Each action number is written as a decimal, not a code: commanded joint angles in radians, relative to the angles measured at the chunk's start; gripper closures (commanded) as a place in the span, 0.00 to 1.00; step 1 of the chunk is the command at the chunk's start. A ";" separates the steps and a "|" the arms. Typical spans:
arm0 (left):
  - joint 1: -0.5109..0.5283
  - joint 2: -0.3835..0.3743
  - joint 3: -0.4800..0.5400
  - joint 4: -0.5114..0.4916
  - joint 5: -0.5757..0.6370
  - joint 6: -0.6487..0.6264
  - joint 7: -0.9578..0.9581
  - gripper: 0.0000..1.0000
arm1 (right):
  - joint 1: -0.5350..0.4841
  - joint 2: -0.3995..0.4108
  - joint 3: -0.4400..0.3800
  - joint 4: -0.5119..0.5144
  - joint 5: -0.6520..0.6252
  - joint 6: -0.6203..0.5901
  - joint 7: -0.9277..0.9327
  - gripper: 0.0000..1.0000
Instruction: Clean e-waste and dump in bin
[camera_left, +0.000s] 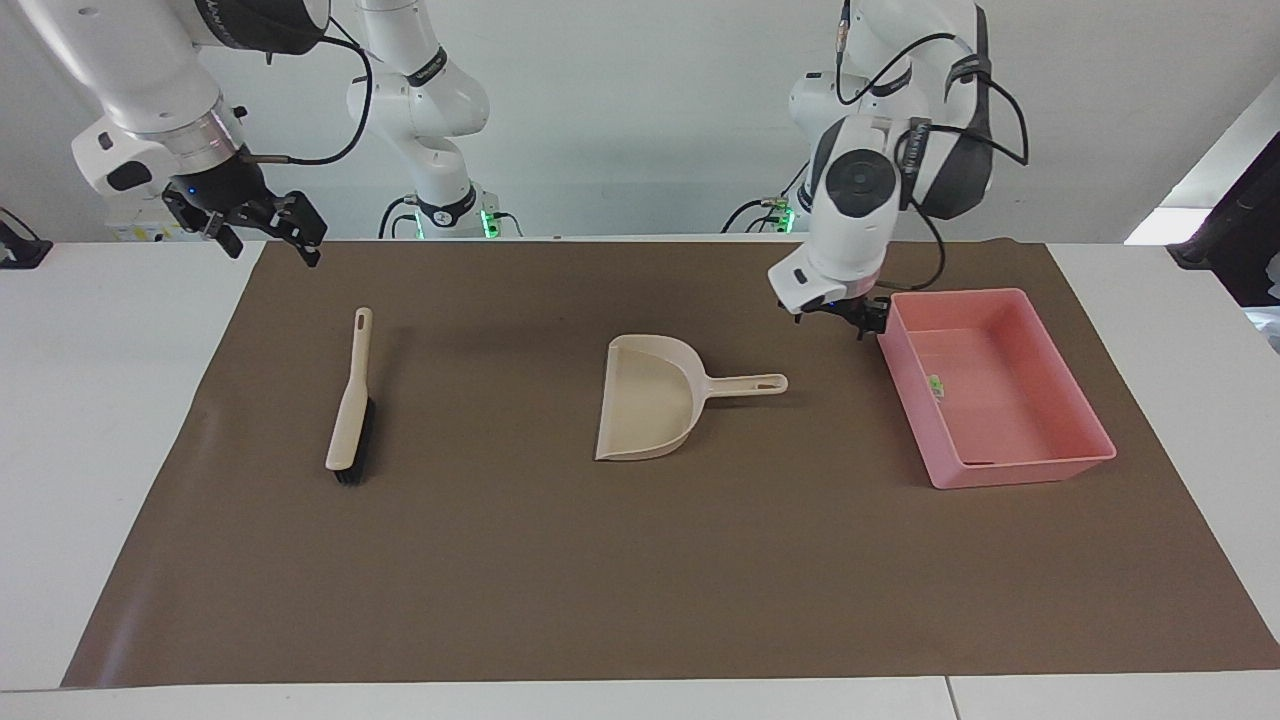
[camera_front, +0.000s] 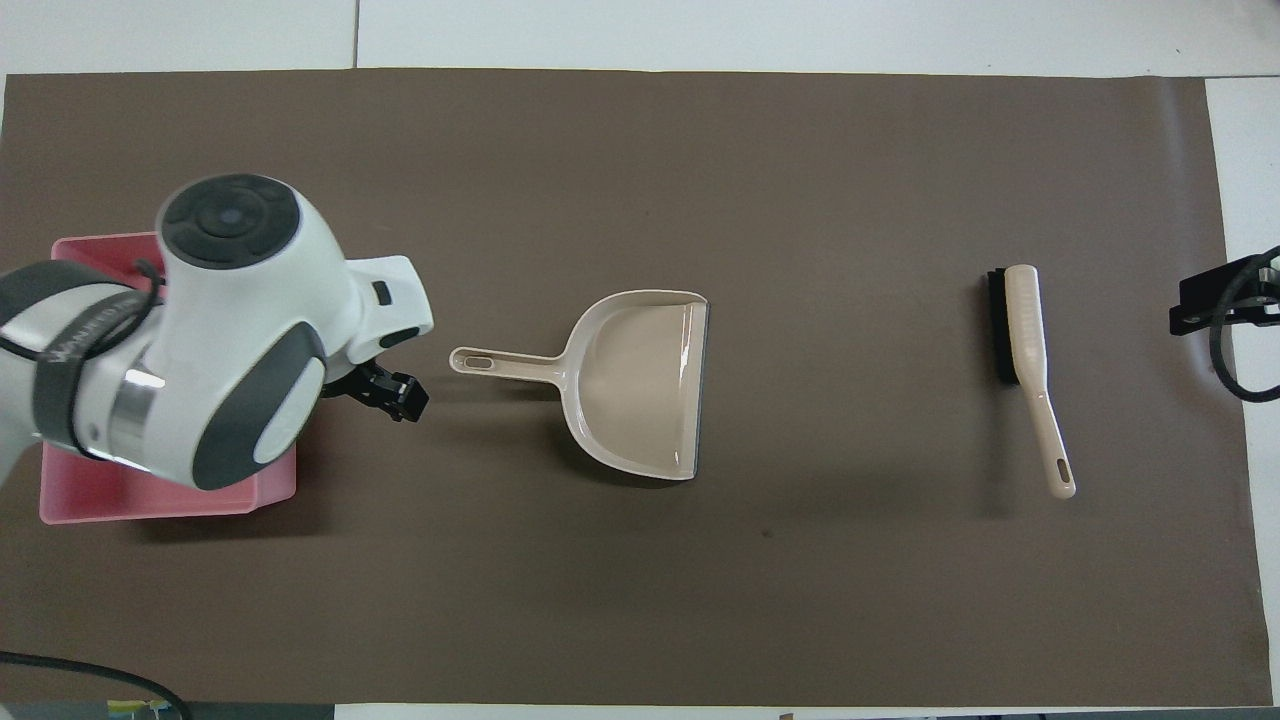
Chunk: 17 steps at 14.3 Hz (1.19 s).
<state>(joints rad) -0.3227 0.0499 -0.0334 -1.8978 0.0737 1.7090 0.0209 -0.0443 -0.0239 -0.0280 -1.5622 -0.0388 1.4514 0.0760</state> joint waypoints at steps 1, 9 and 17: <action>0.118 -0.044 -0.006 0.026 -0.072 -0.019 -0.044 0.00 | -0.016 -0.011 0.010 -0.019 0.016 0.018 -0.019 0.00; 0.286 -0.033 -0.005 0.323 -0.120 -0.139 -0.030 0.00 | -0.008 -0.008 0.011 -0.015 -0.012 0.038 -0.027 0.00; 0.340 -0.033 -0.006 0.379 -0.117 -0.212 0.045 0.00 | -0.016 -0.008 0.011 -0.015 0.000 0.038 -0.024 0.00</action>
<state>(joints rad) 0.0041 0.0026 -0.0302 -1.5445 -0.0298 1.5268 0.0463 -0.0455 -0.0238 -0.0229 -1.5624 -0.0434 1.4711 0.0746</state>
